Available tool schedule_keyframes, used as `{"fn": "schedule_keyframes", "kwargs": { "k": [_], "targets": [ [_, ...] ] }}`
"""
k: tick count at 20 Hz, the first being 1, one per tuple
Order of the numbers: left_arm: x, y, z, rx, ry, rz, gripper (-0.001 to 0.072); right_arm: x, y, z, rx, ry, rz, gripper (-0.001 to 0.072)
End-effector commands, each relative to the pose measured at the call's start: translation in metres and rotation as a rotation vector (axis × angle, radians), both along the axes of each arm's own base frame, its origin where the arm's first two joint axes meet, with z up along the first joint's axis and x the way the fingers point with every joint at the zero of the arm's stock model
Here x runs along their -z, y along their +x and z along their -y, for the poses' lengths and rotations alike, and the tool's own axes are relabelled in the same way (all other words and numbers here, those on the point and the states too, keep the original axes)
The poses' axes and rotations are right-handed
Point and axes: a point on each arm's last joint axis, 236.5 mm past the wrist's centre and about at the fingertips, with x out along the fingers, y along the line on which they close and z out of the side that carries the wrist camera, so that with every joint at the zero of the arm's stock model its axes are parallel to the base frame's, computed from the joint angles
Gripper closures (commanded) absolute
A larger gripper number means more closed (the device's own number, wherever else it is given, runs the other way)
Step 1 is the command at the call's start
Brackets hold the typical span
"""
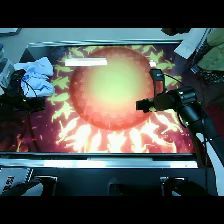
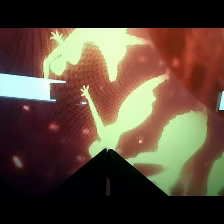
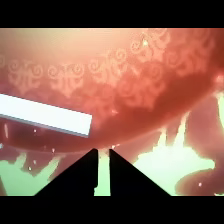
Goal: Fold the clothes and pants, and hang the long-sleeved shirts on hangers.
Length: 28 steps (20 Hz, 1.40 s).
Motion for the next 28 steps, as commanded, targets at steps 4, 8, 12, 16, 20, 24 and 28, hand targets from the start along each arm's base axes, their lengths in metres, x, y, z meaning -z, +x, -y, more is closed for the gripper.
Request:
{"fn": "schedule_keyframes", "kwargs": {
  "k": [4, 8, 12, 16, 20, 24, 28],
  "targets": [
    [0.0, 0.0, 0.0, 0.0, 0.0, -0.001, 0.0689, -0.001, 0.0, 0.0, 0.0, 0.0, 0.003, 0.0591],
    [0.0, 0.0, 0.0, 0.0, 0.0, -0.001, 0.0689, -0.001, 0.0, 0.0, 0.0, 0.0, 0.003, 0.0591],
    [0.0, 0.0, 0.0, 0.0, 0.0, -0.001, 0.0689, -0.001, 0.0, 0.0, 0.0, 0.0, 0.003, 0.0591],
    [0.002, 0.002, 0.0, -0.001, 0.0, 0.001, 0.0689, -0.001, 0.0, 0.0, 0.0, 0.0, 0.003, 0.0591],
    [0.0, 0.011, 0.003, -0.007, -0.017, 0.036, 0.0685, -0.001, 0.0, 0.0, 0.0, 0.0, 0.003, 0.0591],
    [-0.011, 0.04, -0.011, -0.09, 0.012, 0.162, 0.0111, -0.001, 0.0, 0.0, 0.0, 0.0, 0.003, 0.0591],
    [-0.025, 0.103, -0.103, -0.425, 0.103, 0.339, 0.0111, -0.001, 0.0, 0.0, 0.0, 0.0, 0.002, 0.0591]
  ]
}}
